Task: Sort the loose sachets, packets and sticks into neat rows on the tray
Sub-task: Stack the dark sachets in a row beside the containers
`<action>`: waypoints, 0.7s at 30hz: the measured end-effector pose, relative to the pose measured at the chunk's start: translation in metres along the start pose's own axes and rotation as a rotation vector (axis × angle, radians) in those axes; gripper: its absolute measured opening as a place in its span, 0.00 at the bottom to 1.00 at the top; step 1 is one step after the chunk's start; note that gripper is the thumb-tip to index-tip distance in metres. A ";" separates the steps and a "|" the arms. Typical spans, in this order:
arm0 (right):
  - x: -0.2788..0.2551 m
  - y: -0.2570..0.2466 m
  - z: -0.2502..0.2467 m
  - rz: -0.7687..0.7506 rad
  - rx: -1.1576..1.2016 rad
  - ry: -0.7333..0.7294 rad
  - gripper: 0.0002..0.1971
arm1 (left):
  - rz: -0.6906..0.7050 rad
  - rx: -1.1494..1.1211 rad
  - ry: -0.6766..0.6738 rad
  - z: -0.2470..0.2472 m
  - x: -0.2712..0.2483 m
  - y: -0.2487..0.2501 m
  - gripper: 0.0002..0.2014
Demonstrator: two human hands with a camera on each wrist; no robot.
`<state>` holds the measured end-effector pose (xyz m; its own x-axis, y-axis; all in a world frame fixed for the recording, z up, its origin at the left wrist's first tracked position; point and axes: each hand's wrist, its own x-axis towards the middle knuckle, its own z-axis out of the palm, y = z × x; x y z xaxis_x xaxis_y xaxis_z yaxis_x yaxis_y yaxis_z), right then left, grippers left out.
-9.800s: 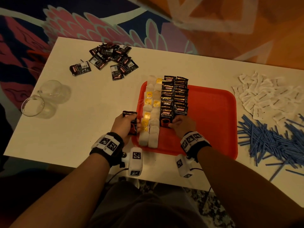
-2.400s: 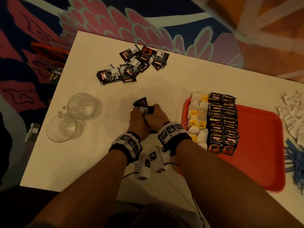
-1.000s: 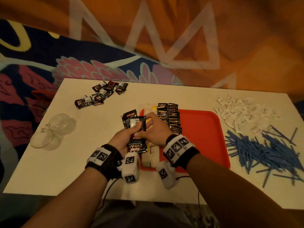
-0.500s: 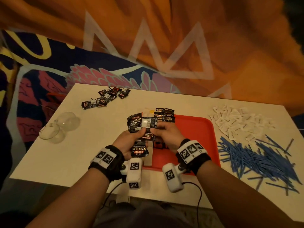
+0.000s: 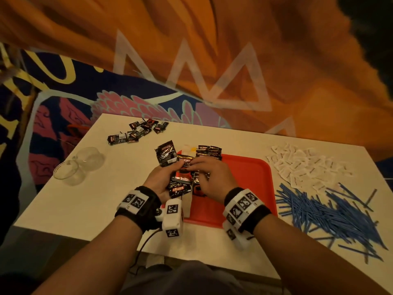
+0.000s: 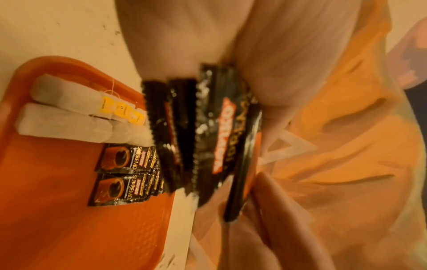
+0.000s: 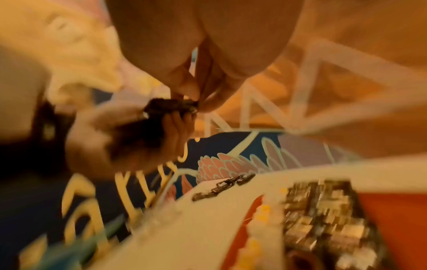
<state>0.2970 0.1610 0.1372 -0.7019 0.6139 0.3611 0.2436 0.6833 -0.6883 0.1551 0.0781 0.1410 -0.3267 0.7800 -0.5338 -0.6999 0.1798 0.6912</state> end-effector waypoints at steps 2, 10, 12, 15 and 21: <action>-0.001 -0.004 -0.003 0.322 0.318 0.023 0.14 | 0.044 0.059 0.020 0.002 0.000 -0.002 0.14; 0.013 0.007 0.006 0.813 0.664 -0.041 0.31 | 0.034 0.078 0.044 0.018 -0.001 -0.009 0.20; 0.014 0.009 0.005 0.853 0.748 -0.031 0.32 | -0.002 0.058 0.037 0.020 -0.002 -0.008 0.18; 0.015 0.010 0.003 0.826 0.779 -0.049 0.26 | -0.022 0.051 0.048 0.020 -0.001 -0.009 0.12; 0.015 0.016 -0.011 0.851 0.923 0.075 0.15 | 0.079 0.103 0.136 0.012 0.003 -0.012 0.13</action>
<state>0.2973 0.1853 0.1383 -0.5053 0.7652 -0.3989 0.0201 -0.4517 -0.8919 0.1700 0.0853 0.1368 -0.4659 0.7071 -0.5319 -0.6024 0.1868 0.7760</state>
